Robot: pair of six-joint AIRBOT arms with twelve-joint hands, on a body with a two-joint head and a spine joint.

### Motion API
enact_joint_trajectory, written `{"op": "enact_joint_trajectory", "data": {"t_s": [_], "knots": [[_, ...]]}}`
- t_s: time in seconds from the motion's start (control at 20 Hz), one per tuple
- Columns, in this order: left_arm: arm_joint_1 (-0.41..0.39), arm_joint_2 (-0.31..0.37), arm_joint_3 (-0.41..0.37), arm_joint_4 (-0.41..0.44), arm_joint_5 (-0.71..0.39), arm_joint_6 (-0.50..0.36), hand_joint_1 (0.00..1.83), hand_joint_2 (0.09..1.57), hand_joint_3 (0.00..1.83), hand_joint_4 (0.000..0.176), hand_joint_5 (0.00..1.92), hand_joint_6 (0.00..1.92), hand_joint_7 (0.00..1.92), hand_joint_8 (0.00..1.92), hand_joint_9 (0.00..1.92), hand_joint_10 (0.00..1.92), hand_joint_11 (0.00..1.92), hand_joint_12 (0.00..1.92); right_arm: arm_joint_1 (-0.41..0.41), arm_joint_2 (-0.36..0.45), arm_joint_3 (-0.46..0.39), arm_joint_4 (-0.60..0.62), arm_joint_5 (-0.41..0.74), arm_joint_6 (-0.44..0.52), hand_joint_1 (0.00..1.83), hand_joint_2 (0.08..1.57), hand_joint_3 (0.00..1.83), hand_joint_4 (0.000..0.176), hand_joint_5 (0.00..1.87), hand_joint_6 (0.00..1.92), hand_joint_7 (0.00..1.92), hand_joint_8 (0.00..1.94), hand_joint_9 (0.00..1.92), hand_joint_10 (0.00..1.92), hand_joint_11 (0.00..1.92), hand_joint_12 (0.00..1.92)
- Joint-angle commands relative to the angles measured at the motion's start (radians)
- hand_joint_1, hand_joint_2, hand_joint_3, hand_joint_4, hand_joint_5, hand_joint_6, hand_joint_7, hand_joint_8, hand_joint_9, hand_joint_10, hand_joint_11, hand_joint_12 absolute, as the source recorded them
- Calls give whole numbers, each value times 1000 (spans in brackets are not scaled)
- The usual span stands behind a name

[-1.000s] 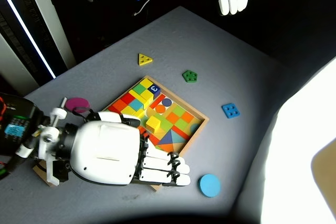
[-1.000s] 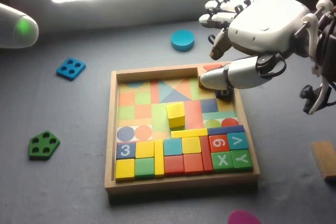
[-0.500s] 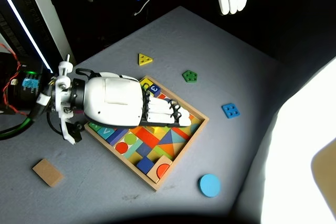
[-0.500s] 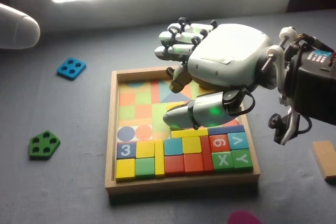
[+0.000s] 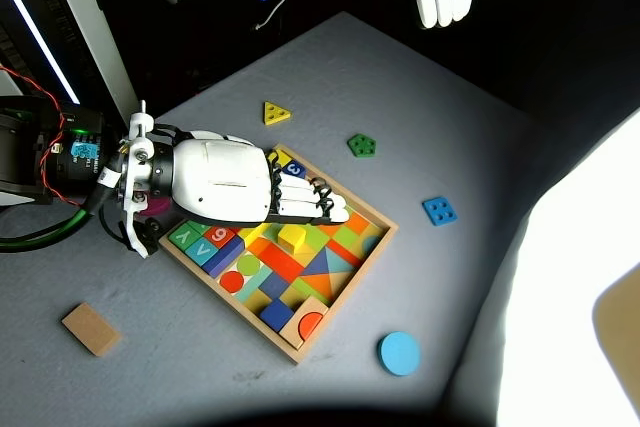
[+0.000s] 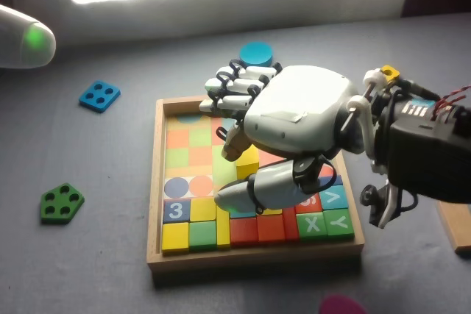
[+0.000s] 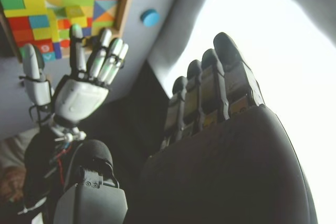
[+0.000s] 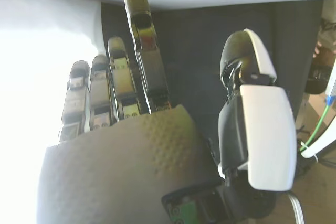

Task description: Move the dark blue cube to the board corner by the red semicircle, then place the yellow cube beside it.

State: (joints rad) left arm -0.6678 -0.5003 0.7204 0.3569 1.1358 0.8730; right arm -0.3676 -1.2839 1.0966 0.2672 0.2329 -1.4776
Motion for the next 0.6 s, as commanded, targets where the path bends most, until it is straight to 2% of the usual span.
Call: {"op": "enact_joint_trajectory", "data": {"t_s": [0.0,0.1,0.15,0.3,0.55], "knots": [[-14,0,-4,19,-95,-1,0,1090,0,38,68,4,120,3,94,2,0,504,3,-3,4,-7,96,1,0,1140,2,0,811,8,154,5,0,0,0,0],[-14,0,-4,19,-95,-1,0,1088,0,42,72,3,133,4,106,5,0,494,1,-13,17,-6,96,1,0,1133,0,0,806,5,167,9,0,0,0,0],[-13,0,-4,19,-95,-1,0,1091,0,37,76,3,134,2,107,3,0,526,1,-14,21,-4,96,2,0,1137,1,0,800,2,168,9,0,0,0,0],[-13,0,-4,19,-95,-1,0,1100,3,36,71,3,116,1,87,6,0,417,-3,-21,41,3,96,2,0,1131,0,0,806,5,125,0,0,0,0,0],[-13,0,-4,19,-95,-1,0,1100,2,37,70,0,129,0,108,5,0,533,-6,-29,75,16,106,2,0,1143,3,0,805,4,145,12,0,0,0,0]]}}
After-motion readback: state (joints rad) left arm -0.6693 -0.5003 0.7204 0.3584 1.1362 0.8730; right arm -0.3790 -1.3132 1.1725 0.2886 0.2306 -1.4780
